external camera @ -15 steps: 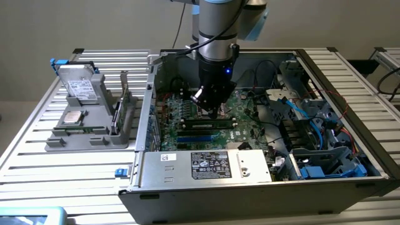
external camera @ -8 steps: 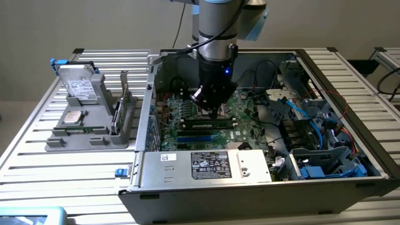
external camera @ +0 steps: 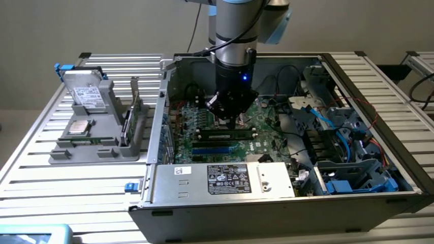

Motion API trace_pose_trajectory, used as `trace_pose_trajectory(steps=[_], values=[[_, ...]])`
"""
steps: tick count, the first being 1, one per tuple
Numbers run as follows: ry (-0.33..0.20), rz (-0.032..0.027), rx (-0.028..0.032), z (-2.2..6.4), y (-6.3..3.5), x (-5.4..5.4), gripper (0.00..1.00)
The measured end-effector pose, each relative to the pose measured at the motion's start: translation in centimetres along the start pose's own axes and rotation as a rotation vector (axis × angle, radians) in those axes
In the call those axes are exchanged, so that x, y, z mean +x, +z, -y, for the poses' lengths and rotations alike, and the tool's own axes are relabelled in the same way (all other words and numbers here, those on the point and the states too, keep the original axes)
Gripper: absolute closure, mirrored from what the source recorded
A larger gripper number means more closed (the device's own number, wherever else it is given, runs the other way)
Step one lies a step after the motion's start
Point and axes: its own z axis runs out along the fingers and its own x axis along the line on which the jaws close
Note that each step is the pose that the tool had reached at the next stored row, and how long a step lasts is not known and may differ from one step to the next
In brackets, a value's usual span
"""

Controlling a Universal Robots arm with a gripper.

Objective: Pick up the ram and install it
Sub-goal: 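Press down the ram until it locks into place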

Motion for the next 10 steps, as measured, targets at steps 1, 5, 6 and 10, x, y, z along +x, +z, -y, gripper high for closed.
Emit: trace_pose_trajectory(steps=[1, 5, 6, 10], values=[[0.01, -0.0007, 0.0, 0.0, 0.0, 0.0, 0.89], [0.052, -0.0036, 0.0002, 0.0, 0.0, 0.0, 0.89], [0.062, -0.0042, 0.0002, 0.0, 0.0, 0.0, 0.89], [0.102, -0.0069, 0.0006, 0.0, 0.0, 0.0, 0.89]])
